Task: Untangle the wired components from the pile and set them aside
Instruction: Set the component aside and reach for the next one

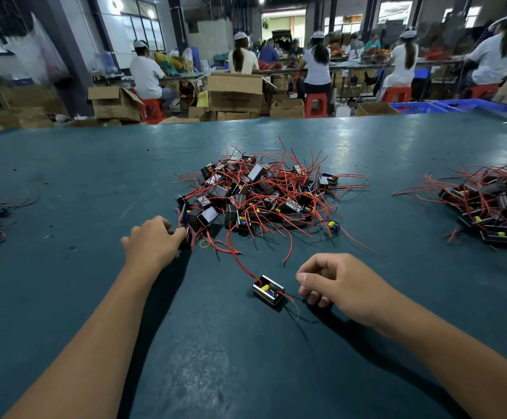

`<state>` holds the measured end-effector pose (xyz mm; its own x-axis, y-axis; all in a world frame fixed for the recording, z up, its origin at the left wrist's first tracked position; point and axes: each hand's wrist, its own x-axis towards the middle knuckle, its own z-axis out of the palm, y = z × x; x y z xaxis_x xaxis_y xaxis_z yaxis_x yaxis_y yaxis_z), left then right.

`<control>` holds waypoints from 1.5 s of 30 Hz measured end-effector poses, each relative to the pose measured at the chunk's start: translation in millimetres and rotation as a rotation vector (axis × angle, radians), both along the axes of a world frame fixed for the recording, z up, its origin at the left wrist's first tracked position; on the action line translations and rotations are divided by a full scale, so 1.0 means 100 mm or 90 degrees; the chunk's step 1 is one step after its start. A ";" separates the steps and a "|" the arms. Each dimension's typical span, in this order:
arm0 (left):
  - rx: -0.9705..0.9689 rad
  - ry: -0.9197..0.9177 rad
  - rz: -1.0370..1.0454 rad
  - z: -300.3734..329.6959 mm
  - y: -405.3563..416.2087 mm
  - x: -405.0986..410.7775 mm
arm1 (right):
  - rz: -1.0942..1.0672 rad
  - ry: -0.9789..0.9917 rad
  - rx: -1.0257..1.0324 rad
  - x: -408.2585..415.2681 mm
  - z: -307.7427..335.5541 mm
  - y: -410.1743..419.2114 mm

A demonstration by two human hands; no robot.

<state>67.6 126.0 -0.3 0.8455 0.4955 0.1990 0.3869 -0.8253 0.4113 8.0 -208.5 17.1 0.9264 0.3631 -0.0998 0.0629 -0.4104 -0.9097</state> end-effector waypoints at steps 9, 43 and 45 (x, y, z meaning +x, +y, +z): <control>0.086 -0.054 -0.031 0.05 -0.28 -0.08 | 0.009 -0.011 -0.006 0.02 -0.02 0.00; -0.655 -0.357 -0.522 0.52 -1.54 -0.87 | -0.012 -0.177 0.270 -0.18 0.24 0.07; -0.624 -0.316 -0.508 0.48 -1.60 -0.88 | -0.024 -0.163 0.274 -0.17 0.22 0.09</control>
